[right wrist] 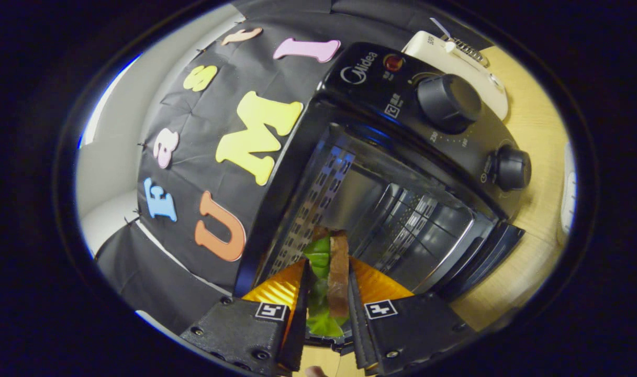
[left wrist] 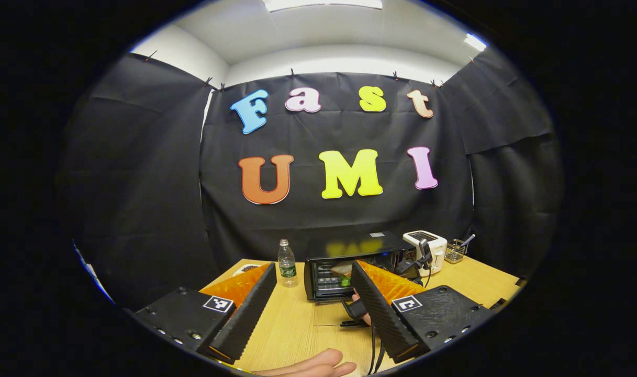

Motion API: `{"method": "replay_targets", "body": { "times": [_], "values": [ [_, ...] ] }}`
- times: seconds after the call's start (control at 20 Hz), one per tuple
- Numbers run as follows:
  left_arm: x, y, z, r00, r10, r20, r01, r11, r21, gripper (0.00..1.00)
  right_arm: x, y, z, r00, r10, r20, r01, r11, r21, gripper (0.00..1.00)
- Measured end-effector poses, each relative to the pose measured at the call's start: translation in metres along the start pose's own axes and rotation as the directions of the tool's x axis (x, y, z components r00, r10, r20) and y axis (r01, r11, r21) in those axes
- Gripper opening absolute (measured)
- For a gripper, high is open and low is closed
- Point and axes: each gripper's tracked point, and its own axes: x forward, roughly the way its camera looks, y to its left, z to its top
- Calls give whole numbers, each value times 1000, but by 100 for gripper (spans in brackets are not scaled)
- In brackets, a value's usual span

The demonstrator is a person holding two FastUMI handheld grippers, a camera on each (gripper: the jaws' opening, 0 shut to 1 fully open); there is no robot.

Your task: Open the electric oven with the left hand, put the food in, and close the electric oven.

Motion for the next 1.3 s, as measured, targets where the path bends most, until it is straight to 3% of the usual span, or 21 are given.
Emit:
{"method": "replay_targets", "body": {
  "times": [0.1, 0.15, 0.2, 0.3, 0.35, 0.4, 0.45, 0.5, 0.55, 0.65, 0.75, 0.8, 0.85, 0.9, 0.95, 1.0, 1.05, 1.1, 1.15, 1.3],
  "values": [
    [1, -2, -3, 1000, -15, -8, 14, 999, -36, 95, 4, -10, -4, 1000, -26, 1, 26, 1000, -9, 41],
    [2, -2, -4, 1000, -24, -9, 24, 998, -50, 94, 4, -10, -4, 1000, -24, 7, 24, 1000, -4, 34],
    [3, -1, -6, 1000, -27, -13, 26, 998, -62, 94, 4, -11, -7, 1000, -28, 10, 28, 1000, -3, 43],
    [7, -5, -9, 998, -51, -24, 50, 996, -69, 94, 4, -16, -9, 999, -40, 18, 41, 999, -19, 45],
    [9, -7, -10, 998, -61, -29, 59, 996, -69, 94, 4, -20, -9, 998, -52, 21, 52, 998, -32, 36],
    [10, -8, -12, 997, -65, -36, 63, 996, -67, 93, 3, -22, -9, 998, -54, 22, 55, 998, -42, 47],
    [10, -9, -12, 997, -68, -38, 65, 996, -62, 93, 2, -23, -9, 998, -55, 22, 56, 997, -49, 49],
    [10, -9, -12, 997, -69, -40, 67, 996, -56, 94, 2, -21, -8, 998, -50, 28, 52, 997, -60, 36],
    [10, -11, -14, 997, -72, -41, 70, 996, -52, 94, 4, -22, -10, 998, -61, 20, 63, 993, -95, 53],
    [9, -19, -16, 995, -95, -42, 93, 994, -58, 94, 0, -15, -18, 998, -59, 11, 60, 979, -197, 53],
    [9, -22, -21, 993, -103, -51, 100, 993, -69, 93, 2, -10, -20, 997, -74, 5, 73, 955, -286, 65],
    [10, -22, -23, 993, -104, -57, 100, 992, -72, 93, 0, -8, -20, 997, -81, -4, 75, 944, -322, 81],
    [10, -21, -24, 993, -102, -63, 97, 992, -75, 94, 2, -7, -21, 996, -86, -17, 74, 933, -352, 72],
    [11, -21, -26, 992, -101, -70, 95, 992, -79, 94, -1, -8, -24, 995, -95, -31, 76, 922, -380, 86],
    [10, -23, -27, 991, -112, -74, 105, 990, -89, 94, 0, -8, -25, 994, -104, -38, 81, 912, -402, 73],
    [7, -26, -28, 989, -125, -76, 117, 988, -103, 94, -1, -6, -27, 993, -109, -43, 81, 903, -422, 88],
    [6, -27, -26, 989, -132, -72, 123, 986, -113, 93, -1, -5, -30, 991, -120, -62, 80, 888, -452, 77],
    [4, -27, -25, 989, -136, -66, 127, 985, -118, 94, 0, -5, -32, 989, -129, -71, 80, 874, -480, 79],
    [3, -26, -24, 989, -134, -62, 126, 985, -119, 94, 0, -5, -31, 987, -138, -78, 80, 856, -511, 96],
    [2, -28, -29, 987, -146, -72, 136, 982, -130, 93, 0, -10, -32, 978, -182, -107, 81, 791, -606, 99]
  ]
}}
